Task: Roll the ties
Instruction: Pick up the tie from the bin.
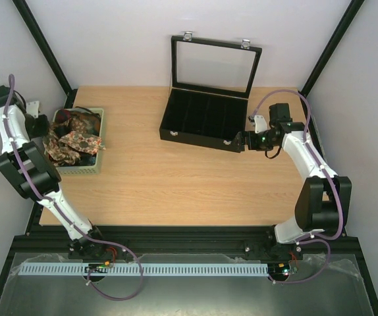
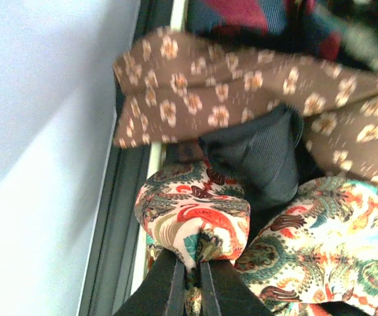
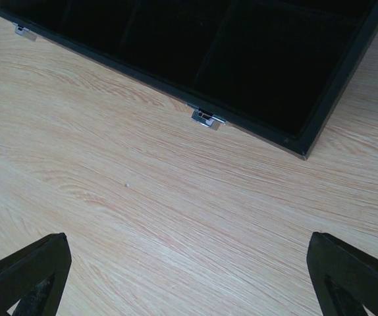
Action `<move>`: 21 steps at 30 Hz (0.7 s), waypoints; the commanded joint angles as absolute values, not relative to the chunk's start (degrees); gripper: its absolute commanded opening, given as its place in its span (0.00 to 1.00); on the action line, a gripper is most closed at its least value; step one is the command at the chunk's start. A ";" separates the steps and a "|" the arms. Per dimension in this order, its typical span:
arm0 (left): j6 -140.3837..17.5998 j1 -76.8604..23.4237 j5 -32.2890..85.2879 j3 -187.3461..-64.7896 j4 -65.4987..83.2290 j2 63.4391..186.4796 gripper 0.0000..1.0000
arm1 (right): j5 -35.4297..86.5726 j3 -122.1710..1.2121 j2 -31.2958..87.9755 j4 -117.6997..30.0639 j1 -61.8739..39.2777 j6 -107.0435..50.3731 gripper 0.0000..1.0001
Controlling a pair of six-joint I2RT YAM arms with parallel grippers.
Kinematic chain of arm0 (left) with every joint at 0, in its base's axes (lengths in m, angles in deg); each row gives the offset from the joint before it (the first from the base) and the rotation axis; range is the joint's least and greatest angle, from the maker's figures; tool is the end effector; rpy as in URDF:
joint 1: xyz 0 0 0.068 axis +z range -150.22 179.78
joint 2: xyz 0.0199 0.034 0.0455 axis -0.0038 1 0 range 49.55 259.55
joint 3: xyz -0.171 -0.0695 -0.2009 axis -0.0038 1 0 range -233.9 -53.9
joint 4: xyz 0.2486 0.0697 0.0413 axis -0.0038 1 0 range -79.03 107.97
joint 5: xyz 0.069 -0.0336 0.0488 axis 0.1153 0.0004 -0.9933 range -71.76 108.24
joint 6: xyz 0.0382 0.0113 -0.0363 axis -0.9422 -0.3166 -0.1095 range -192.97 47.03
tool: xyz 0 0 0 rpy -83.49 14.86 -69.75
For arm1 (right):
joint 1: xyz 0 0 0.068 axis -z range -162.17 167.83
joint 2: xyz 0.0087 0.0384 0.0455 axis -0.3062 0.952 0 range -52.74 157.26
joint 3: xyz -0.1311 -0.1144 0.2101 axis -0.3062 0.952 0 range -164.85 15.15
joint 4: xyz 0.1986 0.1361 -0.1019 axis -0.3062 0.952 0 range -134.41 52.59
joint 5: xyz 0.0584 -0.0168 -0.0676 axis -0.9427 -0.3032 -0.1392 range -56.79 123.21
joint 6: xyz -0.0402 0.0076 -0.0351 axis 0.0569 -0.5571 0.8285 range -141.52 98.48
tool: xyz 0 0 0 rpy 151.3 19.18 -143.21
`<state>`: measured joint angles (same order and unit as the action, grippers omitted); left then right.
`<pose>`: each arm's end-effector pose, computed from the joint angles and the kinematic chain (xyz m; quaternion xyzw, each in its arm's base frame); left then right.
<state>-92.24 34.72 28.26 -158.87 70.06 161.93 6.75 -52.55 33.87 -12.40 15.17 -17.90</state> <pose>0.3436 0.2325 0.2856 -0.1153 0.9686 0.0163 0.2196 0.3213 0.0309 0.2723 -0.1267 0.9118 0.2130 0.3274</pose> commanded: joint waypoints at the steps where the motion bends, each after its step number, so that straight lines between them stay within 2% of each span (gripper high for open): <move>1: -89.87 35.64 33.34 -165.88 69.84 159.03 0.02 | 8.90 -53.07 31.18 -9.82 14.93 -18.15 0.99; 10: -83.25 35.87 53.41 -177.51 62.96 151.17 0.02 | 10.12 -54.14 28.65 -10.84 14.93 -17.75 0.99; 16: -72.29 33.57 66.43 -174.53 43.96 141.42 0.02 | 5.96 -55.49 25.55 -13.72 14.93 -13.63 0.98; 21: -63.94 27.04 69.15 -174.68 30.31 136.00 0.02 | 0.40 -57.70 25.75 -14.88 14.93 -13.49 0.99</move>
